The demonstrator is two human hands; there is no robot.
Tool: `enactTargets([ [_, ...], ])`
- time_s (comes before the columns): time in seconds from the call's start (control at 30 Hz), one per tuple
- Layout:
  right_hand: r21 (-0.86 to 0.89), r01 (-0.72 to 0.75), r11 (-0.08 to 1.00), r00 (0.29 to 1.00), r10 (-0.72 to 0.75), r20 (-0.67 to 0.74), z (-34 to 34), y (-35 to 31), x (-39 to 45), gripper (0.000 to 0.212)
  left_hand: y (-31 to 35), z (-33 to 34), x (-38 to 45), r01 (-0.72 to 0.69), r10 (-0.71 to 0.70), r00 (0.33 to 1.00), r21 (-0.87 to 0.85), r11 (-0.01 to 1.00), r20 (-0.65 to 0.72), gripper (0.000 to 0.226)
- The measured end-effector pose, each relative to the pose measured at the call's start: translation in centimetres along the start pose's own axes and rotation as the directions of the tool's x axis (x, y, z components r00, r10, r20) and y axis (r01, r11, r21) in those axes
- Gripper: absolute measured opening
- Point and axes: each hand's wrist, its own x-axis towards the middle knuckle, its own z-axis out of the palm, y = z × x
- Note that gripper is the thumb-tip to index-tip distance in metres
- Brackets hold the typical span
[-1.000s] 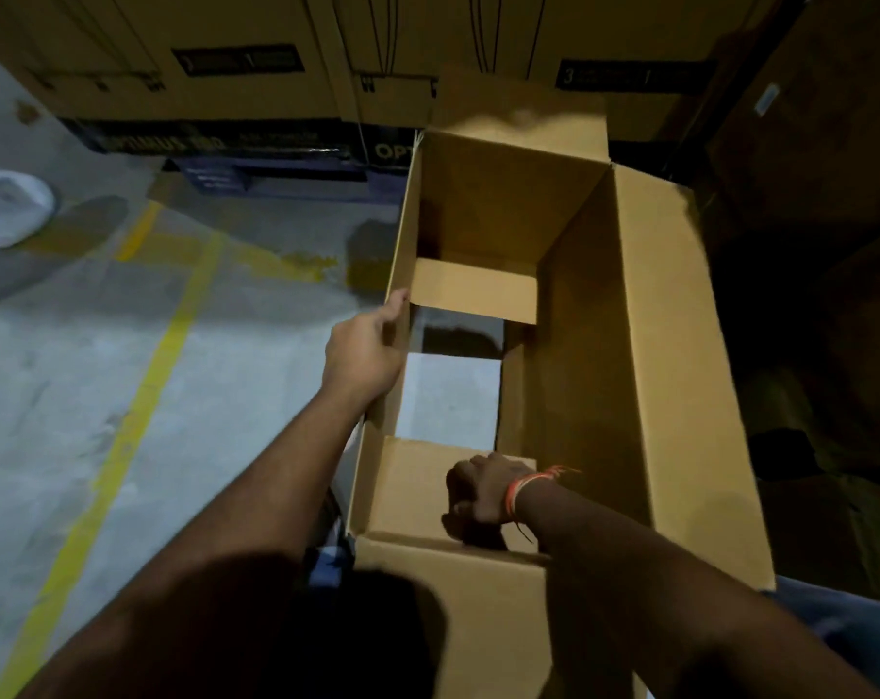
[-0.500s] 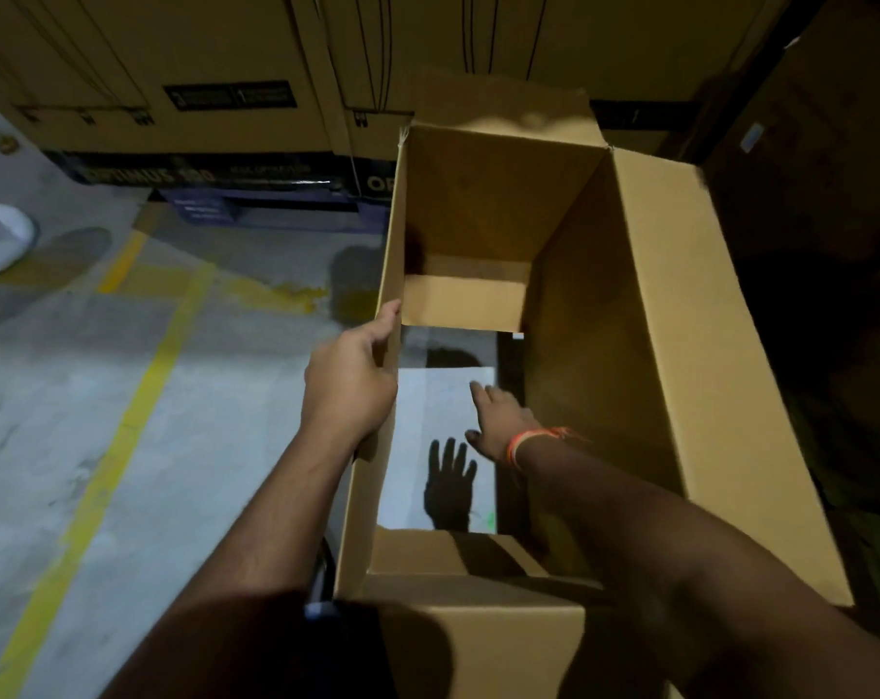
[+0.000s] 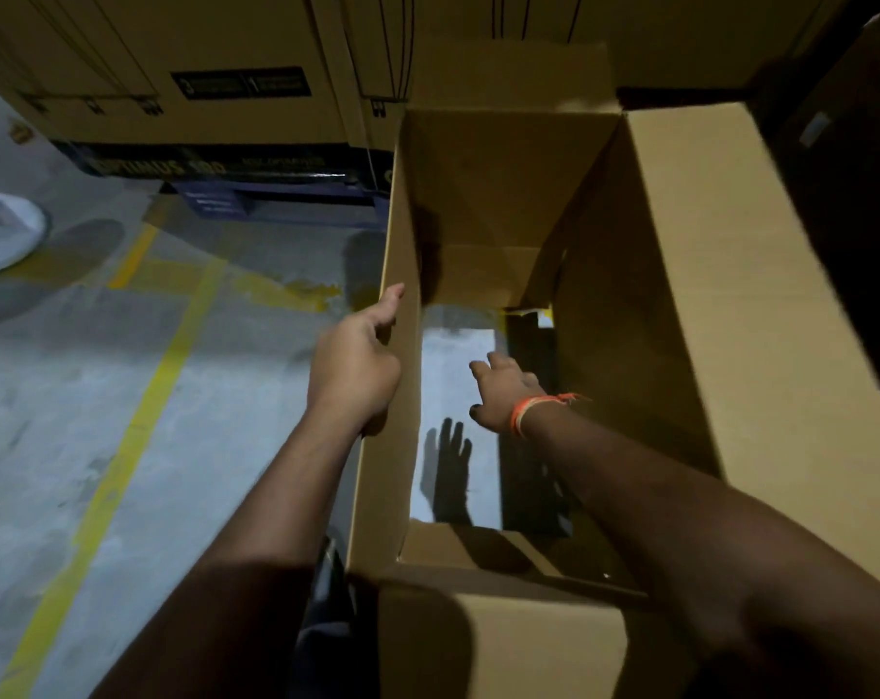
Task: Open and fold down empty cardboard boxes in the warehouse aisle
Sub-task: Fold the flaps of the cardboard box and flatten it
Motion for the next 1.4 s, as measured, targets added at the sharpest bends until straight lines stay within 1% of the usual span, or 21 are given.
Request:
enactTargets([
  [0.1,-0.010,0.027,1.000,0.999,-0.027,0.023,-0.6,0.9,-3.8,0.066,-1.0,1.5,1.8,-0.005,0.006,1.000,0.046,0.999,-0.008,0.083],
  [0.23,-0.004,0.065,0.998,0.997,-0.065,-0.031,-2.1,3.2,-10.1,0.064,-2.6,2.8,2.1,-0.008,0.008,1.000,0.067,0.998,-0.003,0.080],
  [0.37,0.030,0.108,0.994,0.991,-0.106,-0.084,-3.6,6.2,-15.5,0.064,-3.8,3.1,0.7,-0.062,0.062,0.998,0.050,0.997,-0.008,0.075],
  [0.47,0.079,0.143,0.987,0.972,-0.125,-0.199,-4.4,7.9,-18.9,0.056,-4.3,2.5,-1.5,-0.113,0.108,0.992,0.086,0.990,0.065,0.084],
  [0.53,0.115,0.120,0.986,0.954,-0.083,-0.287,-4.5,8.7,-20.8,0.051,-5.0,2.0,-3.2,-0.079,0.063,0.989,0.113,0.990,0.136,0.091],
  [0.63,0.226,0.011,0.974,0.937,0.068,-0.342,-4.6,10.0,-22.7,0.049,-6.1,1.2,-6.2,0.071,-0.093,0.983,0.139,0.988,0.158,0.092],
  [0.73,0.357,-0.174,0.918,0.905,0.292,-0.310,-4.4,11.9,-23.6,0.059,-8.0,1.0,-8.5,0.306,-0.313,0.942,0.067,0.950,0.125,0.095],
  [0.8,0.524,-0.267,0.809,0.867,0.439,-0.237,-4.0,13.0,-24.4,0.068,-12.3,1.5,-8.0,0.520,-0.513,0.851,-0.038,0.854,0.107,0.125],
  [0.83,0.627,-0.300,0.719,0.847,0.503,-0.172,-3.8,13.3,-24.9,0.072,-11.7,0.5,-9.5,0.610,-0.598,0.788,-0.052,0.791,0.143,0.143],
  [0.87,0.709,-0.326,0.625,0.830,0.548,-0.101,-3.5,13.6,-25.3,0.076,-11.2,-0.3,-10.9,0.670,-0.645,0.738,-0.101,0.735,0.197,0.151],
  [0.9,0.759,-0.334,0.559,0.823,0.565,-0.054,-3.2,13.8,-25.7,0.077,-9.7,-1.4,-12.7,0.703,-0.658,0.701,-0.108,0.703,0.275,0.137],
  [0.93,0.783,-0.335,0.524,0.819,0.572,-0.032,-2.9,14.1,-26.0,0.076,-8.3,-2.3,-14.4,0.730,-0.656,0.652,-0.080,0.679,0.379,0.109],
  [0.97,0.791,-0.328,0.516,0.818,0.574,-0.035,-2.7,14.2,-26.3,0.071,-7.7,-2.7,-15.8,0.747,-0.646,0.615,-0.072,0.661,0.453,0.081],
  [1.03,0.782,-0.315,0.538,0.805,0.588,-0.080,-2.6,14.0,-26.9,0.065,-7.8,-2.9,-17.2,0.783,-0.628,0.533,-0.049,0.620,0.567,0.052],
  [1.07,0.773,-0.305,0.556,0.797,0.593,-0.112,-2.6,13.8,-27.1,0.064,-8.1,-2.9,-17.7,0.799,-0.622,0.526,-0.087,0.595,0.580,0.041],
  [1.13,0.773,-0.270,0.575,0.785,0.596,-0.170,-3.0,13.0,-27.8,0.059,-8.6,-3.0,-18.1,0.805,-0.634,0.540,-0.120,0.580,0.554,0.020],
  [1.17,0.789,-0.237,0.567,0.779,0.596,-0.194,-3.1,12.8,-28.1,0.054,-8.5,-3.0,-18.2,0.783,-0.626,0.568,-0.116,0.611,0.534,0.017],
  [1.23,0.833,-0.170,0.527,0.779,0.590,-0.214,-3.2,12.8,-28.4,0.045,-7.9,-3.5,-18.5,0.735,-0.582,0.621,-0.134,0.665,0.525,0.022],
  [1.27,0.847,-0.138,0.513,0.783,0.580,-0.224,-3.2,12.9,-28.6,0.042,-7.5,-3.9,-18.6,0.732,-0.553,0.642,-0.210,0.648,0.532,0.022],
  [1.33,0.886,-0.069,0.459,0.796,0.560,-0.228,-3.3,13.0,-28.9,0.036,-6.7,-4.7,-19.2,0.736,-0.477,0.669,-0.417,0.533,0.570,0.013],
  [1.4,0.930,-0.024,0.367,0.819,0.541,-0.192,-3.3,12.9,-29.0,0.033,-6.0,-5.3,-20.0,0.702,-0.411,0.709,-0.628,0.336,0.572,0.010],
])
